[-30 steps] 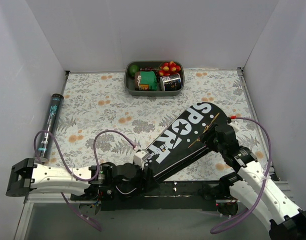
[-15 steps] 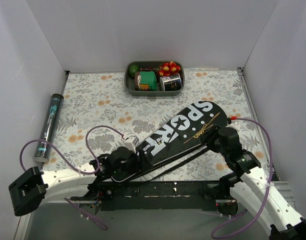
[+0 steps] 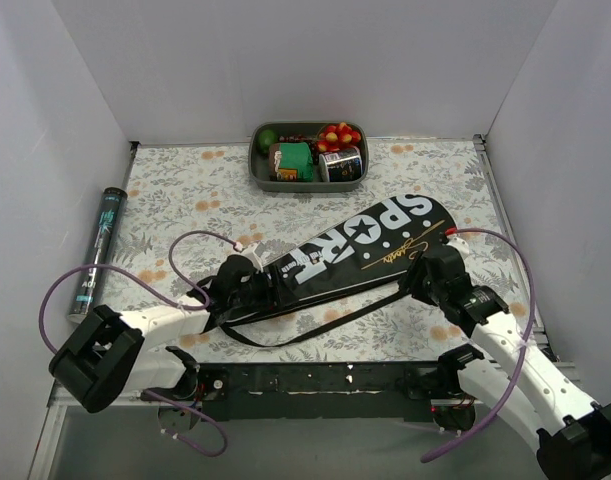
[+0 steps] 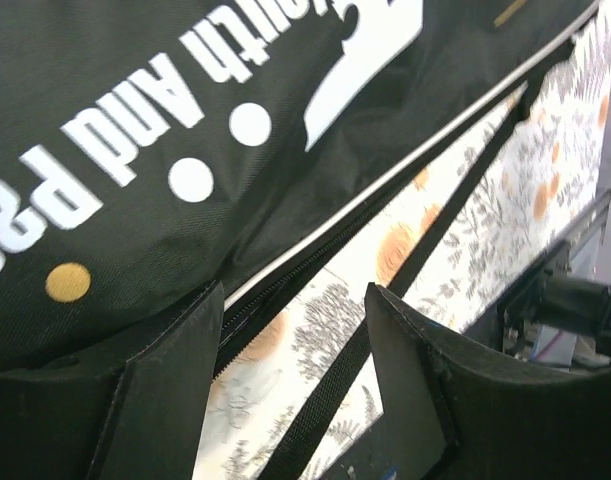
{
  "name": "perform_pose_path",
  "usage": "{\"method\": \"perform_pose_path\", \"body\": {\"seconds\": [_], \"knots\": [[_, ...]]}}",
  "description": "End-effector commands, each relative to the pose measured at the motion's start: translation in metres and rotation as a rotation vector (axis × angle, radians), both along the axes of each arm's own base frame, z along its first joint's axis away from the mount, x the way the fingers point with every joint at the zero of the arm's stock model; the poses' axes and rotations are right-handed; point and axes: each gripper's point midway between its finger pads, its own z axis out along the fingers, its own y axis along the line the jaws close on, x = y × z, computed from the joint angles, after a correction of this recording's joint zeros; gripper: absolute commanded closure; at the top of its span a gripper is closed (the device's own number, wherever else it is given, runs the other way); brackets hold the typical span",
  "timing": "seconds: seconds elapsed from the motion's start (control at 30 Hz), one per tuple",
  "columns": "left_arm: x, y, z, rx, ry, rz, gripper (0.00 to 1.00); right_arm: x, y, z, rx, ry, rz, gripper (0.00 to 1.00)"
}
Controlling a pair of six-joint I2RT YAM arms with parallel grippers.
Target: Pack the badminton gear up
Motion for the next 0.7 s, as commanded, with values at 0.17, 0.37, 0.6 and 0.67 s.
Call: {"method": "perform_pose_path", "body": {"seconds": [0.17,0.37,0.6,0.67], "knots": [[0.034,0.062,-0.009,0.098,0.042,0.193,0.41,0.024,-0.009,0.015,-0.118,-0.032,-0.010,0.41],[0.044,0.084,-0.010,0.096,0.048,0.302,0.38,0.038,-0.014,0.009,-0.158,-0.024,-0.027,0.41],[0.055,0.096,0.016,0.058,-0.020,0.376,0.38,0.053,-0.021,-0.003,-0.178,0.010,-0.034,0.43],[0.056,0.094,0.024,0.038,-0.033,0.372,0.38,0.056,-0.019,-0.004,-0.170,-0.001,-0.024,0.44]]}}
